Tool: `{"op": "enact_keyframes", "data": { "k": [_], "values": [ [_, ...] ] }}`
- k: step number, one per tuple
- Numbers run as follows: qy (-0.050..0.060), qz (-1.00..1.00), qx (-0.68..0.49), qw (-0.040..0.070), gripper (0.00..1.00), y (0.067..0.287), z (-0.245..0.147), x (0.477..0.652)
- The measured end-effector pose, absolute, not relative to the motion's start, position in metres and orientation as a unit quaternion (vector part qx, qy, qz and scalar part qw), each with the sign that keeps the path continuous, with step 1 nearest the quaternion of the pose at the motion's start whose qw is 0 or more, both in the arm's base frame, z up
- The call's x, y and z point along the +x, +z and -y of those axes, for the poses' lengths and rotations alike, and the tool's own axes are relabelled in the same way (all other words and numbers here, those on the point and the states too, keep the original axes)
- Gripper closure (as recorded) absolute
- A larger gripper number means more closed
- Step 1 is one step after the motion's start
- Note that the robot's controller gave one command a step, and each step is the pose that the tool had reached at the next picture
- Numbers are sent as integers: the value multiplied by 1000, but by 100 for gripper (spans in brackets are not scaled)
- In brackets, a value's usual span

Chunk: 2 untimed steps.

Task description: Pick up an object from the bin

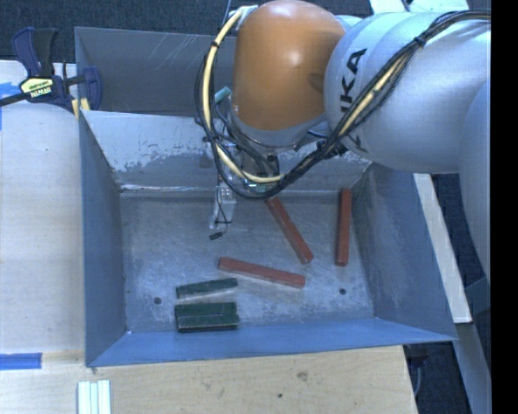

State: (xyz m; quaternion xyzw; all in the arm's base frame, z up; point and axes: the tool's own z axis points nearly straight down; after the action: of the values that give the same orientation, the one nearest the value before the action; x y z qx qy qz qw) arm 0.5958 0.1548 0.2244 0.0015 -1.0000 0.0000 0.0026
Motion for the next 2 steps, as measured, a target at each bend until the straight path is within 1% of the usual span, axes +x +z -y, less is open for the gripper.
{"op": "enact_keyframes", "data": {
  "k": [1, 2],
  "values": [
    [-1, 1000, 0, -2, 0, 229, -154, 598],
    [0, 999, 47, -3, 0, 165, -129, 573]
  ]
}}
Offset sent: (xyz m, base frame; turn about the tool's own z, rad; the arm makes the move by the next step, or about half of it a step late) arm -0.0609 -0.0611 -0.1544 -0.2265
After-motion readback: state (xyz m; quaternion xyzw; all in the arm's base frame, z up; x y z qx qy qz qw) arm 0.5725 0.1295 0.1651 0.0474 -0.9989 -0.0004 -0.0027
